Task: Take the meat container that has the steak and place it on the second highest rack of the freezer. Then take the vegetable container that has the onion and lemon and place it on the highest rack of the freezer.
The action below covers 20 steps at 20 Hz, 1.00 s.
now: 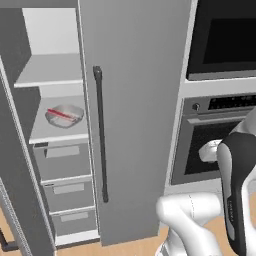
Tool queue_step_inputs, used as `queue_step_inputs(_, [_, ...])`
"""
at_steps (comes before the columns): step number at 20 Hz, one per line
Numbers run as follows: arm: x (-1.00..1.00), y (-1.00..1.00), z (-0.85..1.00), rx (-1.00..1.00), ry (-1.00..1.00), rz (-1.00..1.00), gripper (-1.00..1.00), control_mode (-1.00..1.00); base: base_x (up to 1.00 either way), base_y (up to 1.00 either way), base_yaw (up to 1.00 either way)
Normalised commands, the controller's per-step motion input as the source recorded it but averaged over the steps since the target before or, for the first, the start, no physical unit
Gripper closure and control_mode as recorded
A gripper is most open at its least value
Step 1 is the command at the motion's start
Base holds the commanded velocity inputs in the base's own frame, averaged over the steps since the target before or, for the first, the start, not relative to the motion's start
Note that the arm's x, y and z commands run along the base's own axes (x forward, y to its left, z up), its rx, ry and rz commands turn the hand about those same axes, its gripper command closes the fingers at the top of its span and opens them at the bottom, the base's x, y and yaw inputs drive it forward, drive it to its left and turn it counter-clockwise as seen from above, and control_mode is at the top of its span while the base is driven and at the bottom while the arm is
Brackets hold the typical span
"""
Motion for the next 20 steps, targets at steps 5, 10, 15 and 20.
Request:
queue_step_inputs(5, [0.00,0.00,0.00,0.00,0.00,0.00,-1.00,1.00,0.41,-1.00,-0.08])
queue_step_inputs(10, [0.00,0.00,0.00,0.00,0.00,0.00,-1.00,1.00,0.53,-1.00,0.00])
queue_step_inputs(15, [0.00,0.00,0.00,0.00,0.00,0.00,-1.00,1.00,0.34,-1.00,0.00])
queue_step_inputs(20, [0.00,0.00,0.00,0.00,0.00,0.00,-1.00,1.00,0.00,-1.00,0.00])
